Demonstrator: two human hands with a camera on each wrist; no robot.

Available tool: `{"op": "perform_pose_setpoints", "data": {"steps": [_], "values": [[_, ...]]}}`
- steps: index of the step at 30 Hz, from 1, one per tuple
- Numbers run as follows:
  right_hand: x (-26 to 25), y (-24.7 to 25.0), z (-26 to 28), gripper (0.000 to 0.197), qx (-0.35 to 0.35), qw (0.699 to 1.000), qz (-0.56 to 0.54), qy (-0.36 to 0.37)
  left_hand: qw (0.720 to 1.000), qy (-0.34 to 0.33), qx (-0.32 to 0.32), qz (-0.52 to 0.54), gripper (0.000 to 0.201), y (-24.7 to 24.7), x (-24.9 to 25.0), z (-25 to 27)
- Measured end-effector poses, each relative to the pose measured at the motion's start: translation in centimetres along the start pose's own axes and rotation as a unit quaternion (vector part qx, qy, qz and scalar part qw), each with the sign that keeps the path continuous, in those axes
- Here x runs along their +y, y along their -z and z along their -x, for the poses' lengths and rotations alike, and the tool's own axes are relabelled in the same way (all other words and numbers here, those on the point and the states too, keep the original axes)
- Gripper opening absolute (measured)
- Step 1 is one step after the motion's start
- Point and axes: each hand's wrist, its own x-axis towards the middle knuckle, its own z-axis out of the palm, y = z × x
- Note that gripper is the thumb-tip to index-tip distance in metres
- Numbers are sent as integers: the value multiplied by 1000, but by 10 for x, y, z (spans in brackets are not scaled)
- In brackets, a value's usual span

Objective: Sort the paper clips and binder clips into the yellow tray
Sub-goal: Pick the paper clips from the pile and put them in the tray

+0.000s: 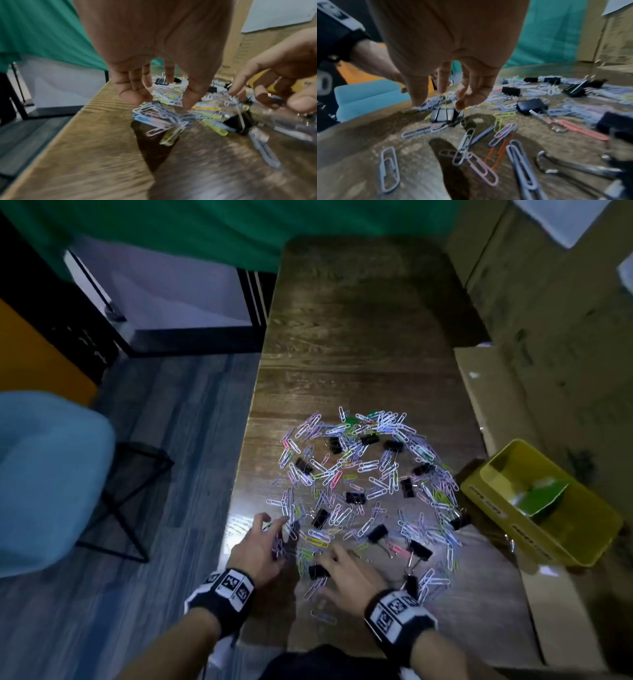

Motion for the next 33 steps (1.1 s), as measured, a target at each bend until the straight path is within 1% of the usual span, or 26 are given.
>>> {"op": "perform_pose_setpoints", "data": {"steps": [2, 4, 6, 9, 11, 12, 14, 15, 16, 17, 18, 19, 21, 22, 23, 26, 29, 31, 33], "values": [[-6, -4, -14, 39, 22, 999, 29, -8, 999, 27, -15, -29, 75, 2, -9, -2], [-9, -3, -23, 30, 33, 998, 48, -29, 998, 45, -35, -38, 76, -3, -19, -3], [-3, -2, -28, 27, 47, 996, 45, -61, 998, 48, -41, 3, 72, -11, -20, -5], [15, 4, -29, 28, 96, 990, 13, -101, 998, 15, -27, 51, 60, -19, -10, -8], [27, 8, -29, 29, 133, 985, -6, -113, 997, -6, -39, 61, 54, -24, -3, -8], [30, 9, -27, 29, 159, 981, -5, -113, 997, -24, -49, 60, 52, -26, 0, -7], [28, 7, -21, 31, 187, 977, 14, -99, 995, -56, -63, 47, 51, -26, 3, -3], [22, 4, -17, 33, 187, 979, 23, -78, 996, -59, -63, 30, 51, -24, 3, -1], [14, -1, -12, 36, 171, 983, 38, -47, 997, -55, -55, 11, 54, -22, 1, 1], [5, -9, -8, 40, 147, 987, 62, -14, 998, -45, -49, -8, 59, -18, -1, 2], [-4, -17, -6, 46, 109, 991, 76, 6, 998, -37, -49, -23, 66, -17, -4, 3], [-9, -24, -5, 54, 67, 994, 83, 2, 997, -33, -58, -29, 73, -17, -7, 5], [-11, -33, -6, 71, -10, 997, 63, -47, 995, -44, -85, -30, 79, -22, -8, 7], [-11, -32, -7, 75, -19, 996, 50, -67, 994, -53, -96, -32, 78, -27, -8, 7], [-10, -33, -10, 74, -16, 996, 41, -75, 993, -62, -100, -32, 74, -32, -7, 8], [-5, -37, -19, 55, 14, 996, 40, -78, 992, -92, -90, -14, 57, -47, -2, 6], [0, -40, -25, 39, 28, 995, 49, -81, 988, -130, -81, 3, 35, -51, 3, 3], [1, -41, -27, 34, 32, 995, 57, -74, 986, -151, -75, -13, 26, -52, 5, 1], [2, -43, -28, 29, 39, 995, 77, -59, 980, -178, -74, -56, 24, -51, 6, 0]]}}
